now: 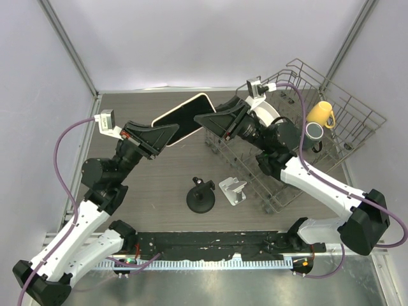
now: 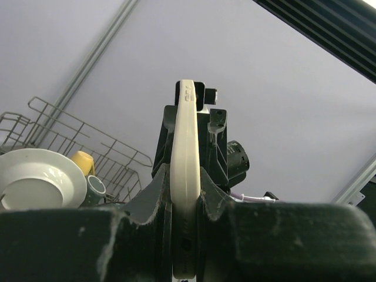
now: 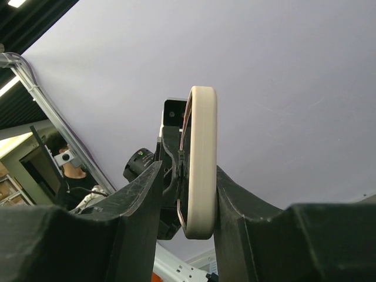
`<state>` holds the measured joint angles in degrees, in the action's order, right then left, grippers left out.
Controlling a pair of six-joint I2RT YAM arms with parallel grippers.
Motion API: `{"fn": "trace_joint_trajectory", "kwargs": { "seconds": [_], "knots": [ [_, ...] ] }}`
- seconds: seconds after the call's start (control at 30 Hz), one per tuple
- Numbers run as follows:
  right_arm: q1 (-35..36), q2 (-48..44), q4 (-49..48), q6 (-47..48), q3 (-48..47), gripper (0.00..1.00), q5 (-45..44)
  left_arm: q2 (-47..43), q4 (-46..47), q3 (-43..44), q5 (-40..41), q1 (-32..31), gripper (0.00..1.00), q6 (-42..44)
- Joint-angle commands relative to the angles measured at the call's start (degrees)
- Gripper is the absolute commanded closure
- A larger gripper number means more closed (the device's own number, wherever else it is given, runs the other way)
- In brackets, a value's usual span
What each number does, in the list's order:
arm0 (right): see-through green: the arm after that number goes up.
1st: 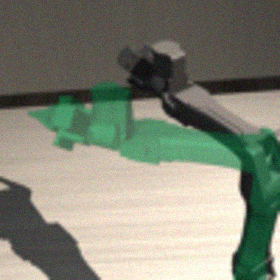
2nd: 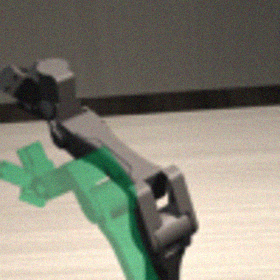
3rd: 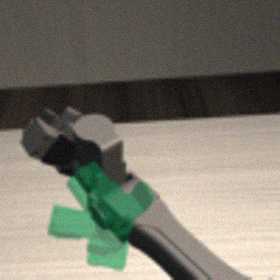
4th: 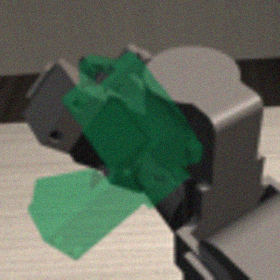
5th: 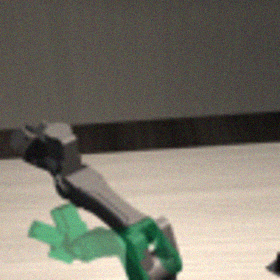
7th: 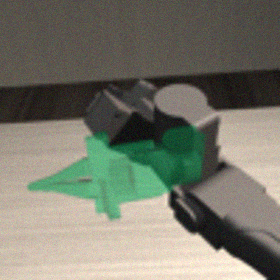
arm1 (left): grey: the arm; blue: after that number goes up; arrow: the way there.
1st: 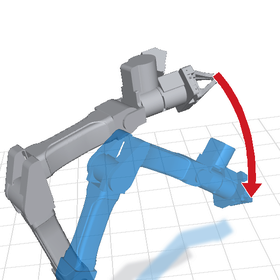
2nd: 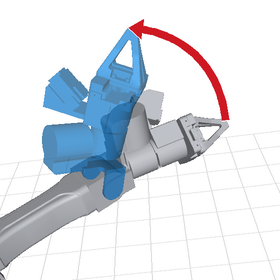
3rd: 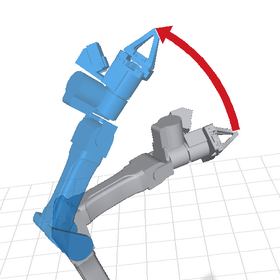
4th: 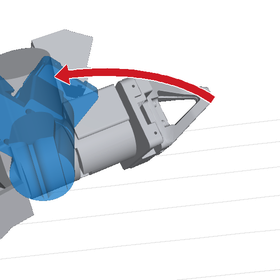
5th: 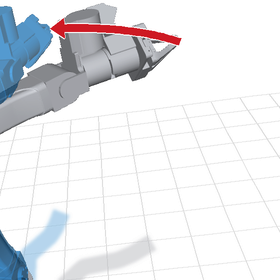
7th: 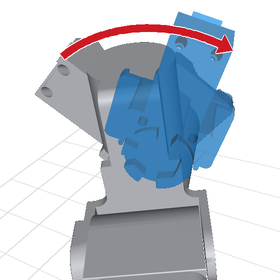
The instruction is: Place the phone on the phone stand
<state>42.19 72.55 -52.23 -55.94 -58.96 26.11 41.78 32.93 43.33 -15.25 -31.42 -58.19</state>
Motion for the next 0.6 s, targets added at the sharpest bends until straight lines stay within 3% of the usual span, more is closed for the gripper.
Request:
{"fn": "trace_joint_trajectory", "kwargs": {
  "seconds": [0.0,0.27,0.57],
  "knots": [
    [-0.2,0.2,-3.3,-0.6,-2.5,0.59,0.5,-0.2,8.1,0.2,0.0,0.0,1.00,-1.3],
    [-0.7,1.2,-4.6,-2.2,-2.9,0.68,-0.3,0.0,8.6,-0.4,-0.3,0.0,1.00,-1.3],
    [-1.2,1.5,-3.8,-2.6,-3.3,0.70,-1.1,0.1,9.1,-1.7,-0.5,0.0,1.00,-1.0]
  ]
}}
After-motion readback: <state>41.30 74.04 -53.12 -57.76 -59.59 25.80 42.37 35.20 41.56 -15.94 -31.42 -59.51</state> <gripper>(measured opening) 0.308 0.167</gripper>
